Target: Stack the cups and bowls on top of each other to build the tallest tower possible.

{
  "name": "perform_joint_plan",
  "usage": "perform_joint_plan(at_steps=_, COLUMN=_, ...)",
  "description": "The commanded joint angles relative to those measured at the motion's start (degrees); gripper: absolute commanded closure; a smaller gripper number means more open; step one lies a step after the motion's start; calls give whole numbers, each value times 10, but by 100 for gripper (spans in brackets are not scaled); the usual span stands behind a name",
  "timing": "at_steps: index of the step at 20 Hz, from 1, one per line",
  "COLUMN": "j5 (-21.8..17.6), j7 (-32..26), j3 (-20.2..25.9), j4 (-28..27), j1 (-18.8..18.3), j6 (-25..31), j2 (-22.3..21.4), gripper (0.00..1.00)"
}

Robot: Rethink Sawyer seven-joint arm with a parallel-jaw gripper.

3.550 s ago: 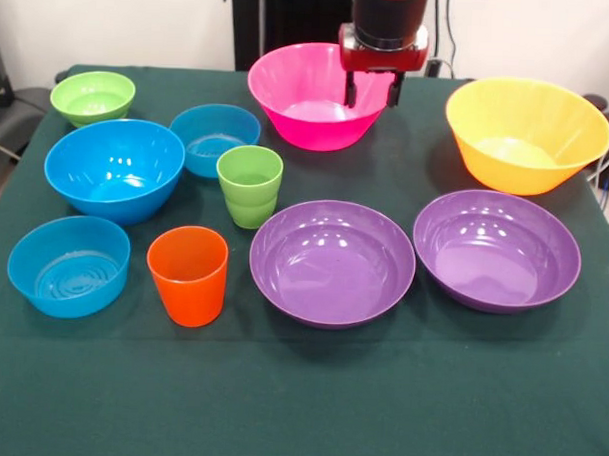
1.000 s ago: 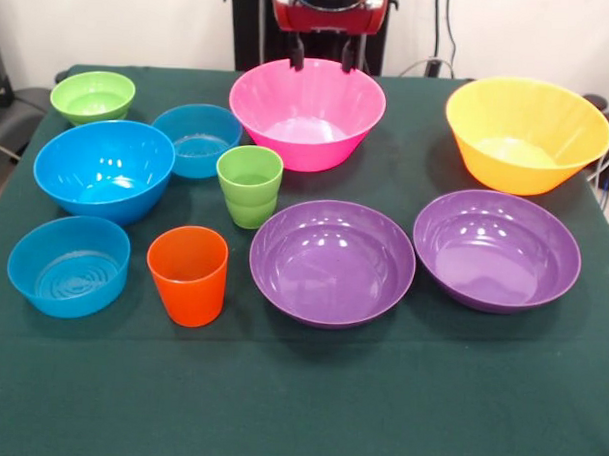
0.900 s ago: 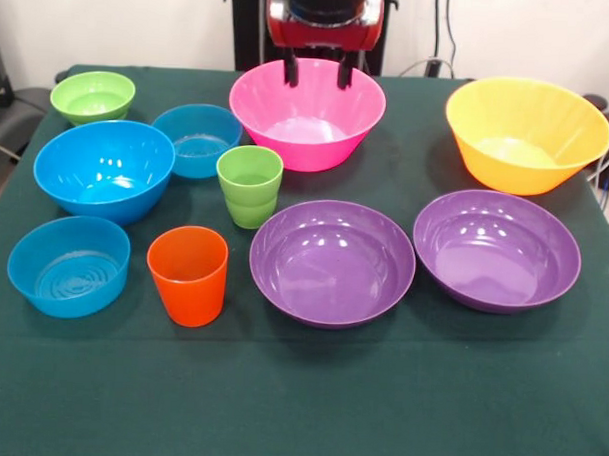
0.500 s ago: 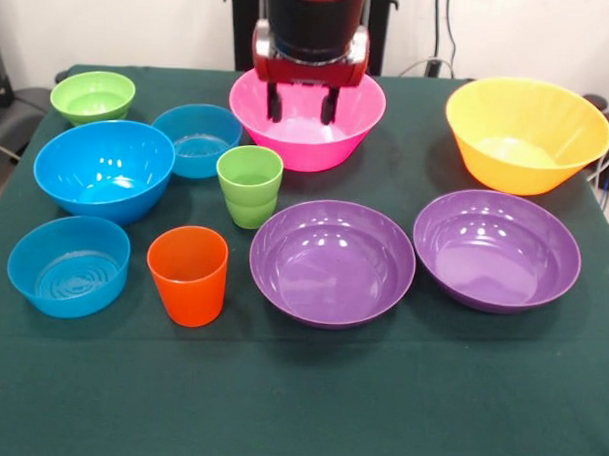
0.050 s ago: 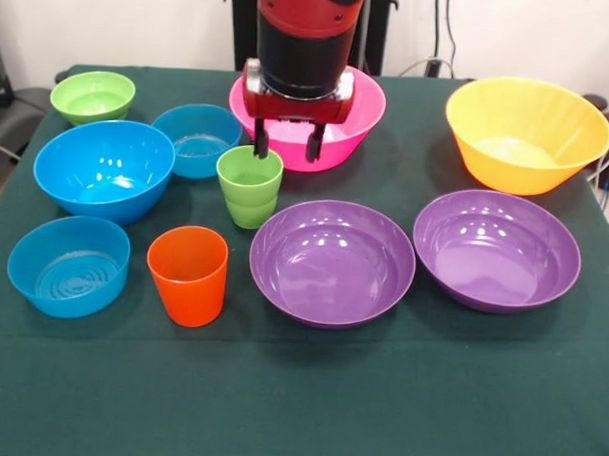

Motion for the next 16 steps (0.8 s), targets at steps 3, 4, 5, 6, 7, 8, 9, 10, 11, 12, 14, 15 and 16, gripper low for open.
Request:
perform_joint_plan(at_steps=3, j5=-58, j7=-35, j3=56, j4=37, j1=-23, j6=-102, j2=30, gripper=0)
perform_joint_plan(at_steps=4, j5=-62, j7=-34, j3=56, j4=45, j1=-27, j6=-111, j2=33, gripper=0)
perform_joint_plan(at_steps=5, j5=-65, j7=-32, j3=56, j4=53, j1=-30, j6=-124, j2=35, gripper=0)
perform_joint_plan(at_steps=6, j5=-67, j7=-28, j3=54, j4=56, j1=-31, j6=-126, j2=38, gripper=0)
perform_joint_plan(at_steps=7, j5=-70, j7=-25, j3=50, j4=60, j1=-31, j6=-131, j2=40, gripper=0)
perform_joint_plan(at_steps=8, j5=-76, j7=-23, j3=45, j4=60, j1=-28, j6=-130, j2=42, gripper=0)
perform_joint_plan(at_steps=9, j5=-81, j7=-19, j3=39, j4=62, j1=-25, j6=-130, j2=43, gripper=0)
perform_joint_plan(at_steps=10, j5=-84, j7=-15, j3=34, j4=63, j1=-22, j6=-127, j2=44, gripper=0)
perform_joint_plan(at_steps=11, j5=-86, j7=-10, j3=30, j4=66, j1=-21, j6=-129, j2=45, gripper=0)
perform_joint_plan(at_steps=12, j5=-88, j7=-8, j3=28, j4=69, j1=-22, j6=-132, j2=47, gripper=0)
perform_joint_plan(at_steps=14, j5=-91, j7=-6, j3=29, j4=76, j1=-24, j6=-137, j2=53, gripper=0)
perform_joint_plan(at_steps=15, j5=-92, j7=-4, j3=31, j4=81, j1=-27, j6=-146, j2=56, gripper=0)
perform_joint_plan(at_steps=16, j5=-92, j7=0, j3=31, j4=84, j1=-27, j6=-151, j2=61, gripper=0)
